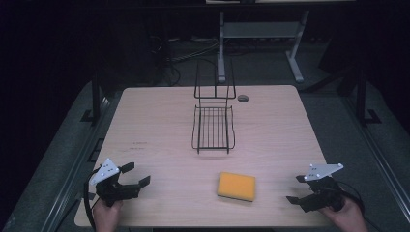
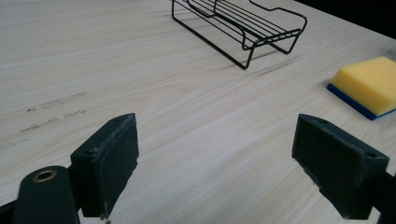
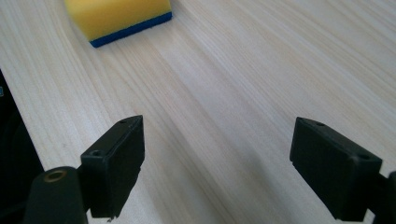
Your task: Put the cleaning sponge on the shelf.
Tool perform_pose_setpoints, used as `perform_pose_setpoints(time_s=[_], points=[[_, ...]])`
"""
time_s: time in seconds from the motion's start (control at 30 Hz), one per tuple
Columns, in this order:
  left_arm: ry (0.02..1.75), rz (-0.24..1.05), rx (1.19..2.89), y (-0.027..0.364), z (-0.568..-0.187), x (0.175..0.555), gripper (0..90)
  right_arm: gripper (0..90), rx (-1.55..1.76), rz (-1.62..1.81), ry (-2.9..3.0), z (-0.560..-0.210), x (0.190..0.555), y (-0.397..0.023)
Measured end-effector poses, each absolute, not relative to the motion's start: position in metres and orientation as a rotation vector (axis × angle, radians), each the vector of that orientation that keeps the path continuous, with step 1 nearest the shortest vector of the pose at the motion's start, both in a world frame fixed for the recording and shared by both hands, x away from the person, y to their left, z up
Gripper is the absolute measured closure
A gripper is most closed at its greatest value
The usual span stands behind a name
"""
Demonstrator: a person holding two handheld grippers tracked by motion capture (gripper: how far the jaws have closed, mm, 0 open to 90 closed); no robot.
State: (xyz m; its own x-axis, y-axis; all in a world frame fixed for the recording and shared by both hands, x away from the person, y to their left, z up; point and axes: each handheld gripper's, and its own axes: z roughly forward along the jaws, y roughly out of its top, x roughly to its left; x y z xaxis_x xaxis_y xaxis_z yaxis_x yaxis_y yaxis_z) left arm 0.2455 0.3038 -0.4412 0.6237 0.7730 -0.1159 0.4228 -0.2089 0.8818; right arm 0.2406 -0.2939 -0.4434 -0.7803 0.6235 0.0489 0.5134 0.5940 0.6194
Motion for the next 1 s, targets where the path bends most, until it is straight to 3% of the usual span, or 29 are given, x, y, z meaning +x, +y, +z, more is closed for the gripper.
perform_pose_setpoints(time_s=[1.0], points=[[0.953,0.425,1.832,0.302,-0.442,0.243,14.0,17.2,0.834,0.927,2.697,-0.435,0.239,-0.268]])
